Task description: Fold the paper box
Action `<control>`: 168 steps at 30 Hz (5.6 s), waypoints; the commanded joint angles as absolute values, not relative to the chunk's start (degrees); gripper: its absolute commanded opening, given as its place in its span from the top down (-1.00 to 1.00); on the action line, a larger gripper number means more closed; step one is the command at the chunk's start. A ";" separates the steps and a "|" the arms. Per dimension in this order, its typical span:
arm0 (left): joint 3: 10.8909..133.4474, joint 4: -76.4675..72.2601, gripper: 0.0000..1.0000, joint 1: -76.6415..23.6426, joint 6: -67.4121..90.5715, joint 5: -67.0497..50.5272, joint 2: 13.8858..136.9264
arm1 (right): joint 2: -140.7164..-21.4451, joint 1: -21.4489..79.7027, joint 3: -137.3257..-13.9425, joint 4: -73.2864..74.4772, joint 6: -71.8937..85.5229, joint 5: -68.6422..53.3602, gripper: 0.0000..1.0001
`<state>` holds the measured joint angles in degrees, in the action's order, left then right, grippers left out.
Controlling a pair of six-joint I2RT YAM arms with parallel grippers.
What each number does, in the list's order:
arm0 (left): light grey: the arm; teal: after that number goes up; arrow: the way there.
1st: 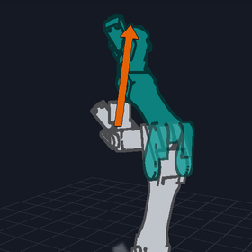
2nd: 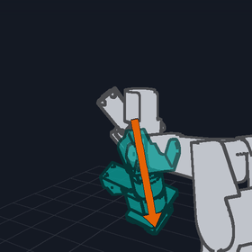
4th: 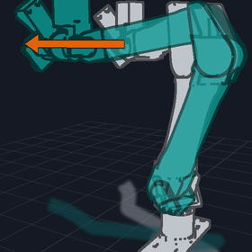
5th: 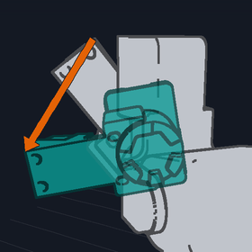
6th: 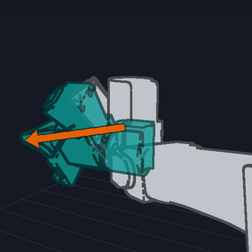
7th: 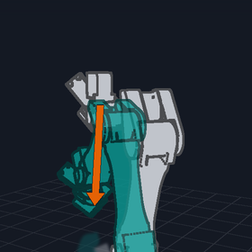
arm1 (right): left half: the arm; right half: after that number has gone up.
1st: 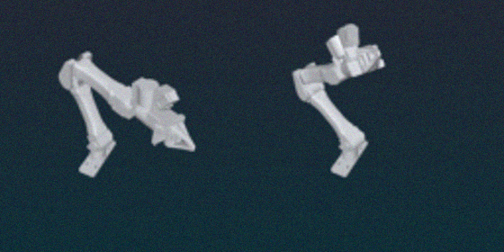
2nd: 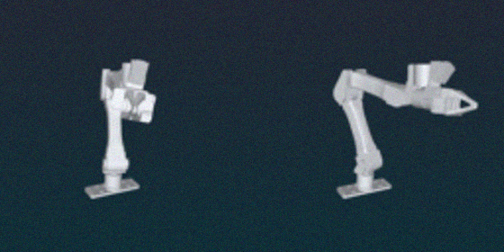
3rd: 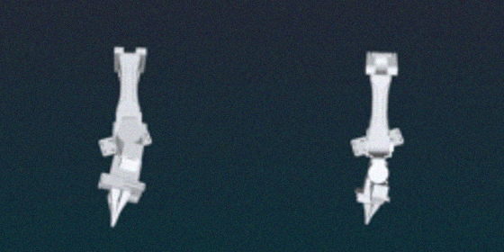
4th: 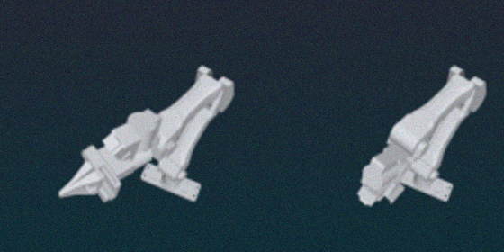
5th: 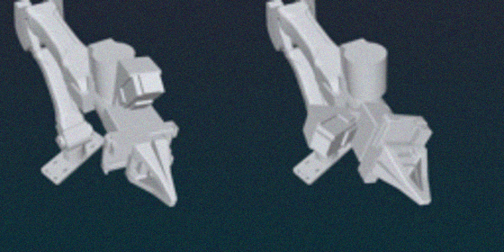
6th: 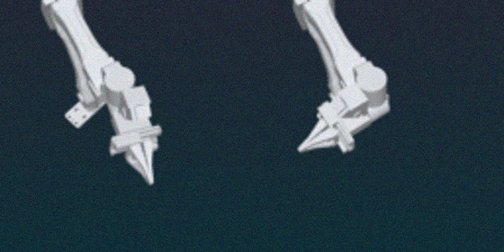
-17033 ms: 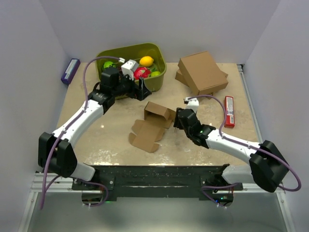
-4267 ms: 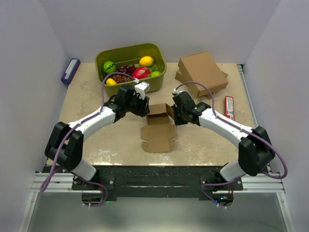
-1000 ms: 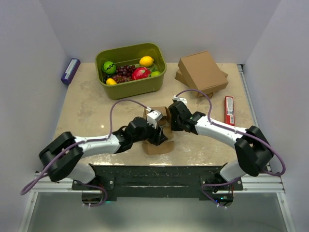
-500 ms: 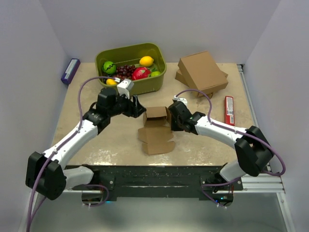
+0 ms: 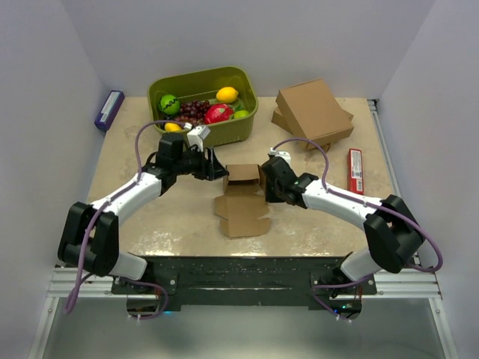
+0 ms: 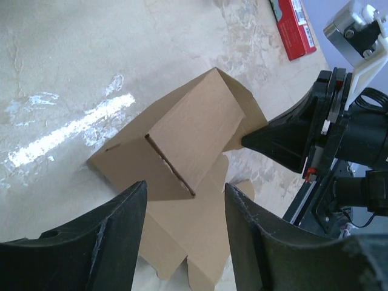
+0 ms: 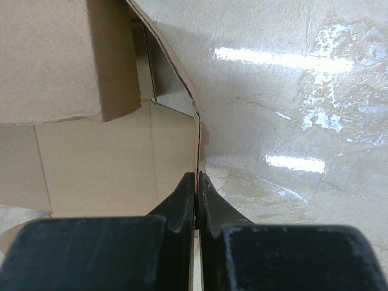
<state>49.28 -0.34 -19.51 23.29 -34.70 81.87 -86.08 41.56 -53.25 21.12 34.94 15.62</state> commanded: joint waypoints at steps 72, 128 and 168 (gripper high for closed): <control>55.28 -0.97 0.40 -19.42 19.25 -35.51 96.59 | -69.78 34.89 -46.42 8.98 25.33 12.65 -0.47; 56.08 -0.09 0.47 -19.34 18.28 -36.73 96.94 | -97.64 41.57 -33.05 -57.92 8.62 14.50 -0.28; 55.11 -4.66 0.44 -19.25 20.74 -42.63 97.03 | -104.24 44.30 -40.51 -50.45 6.77 24.78 0.75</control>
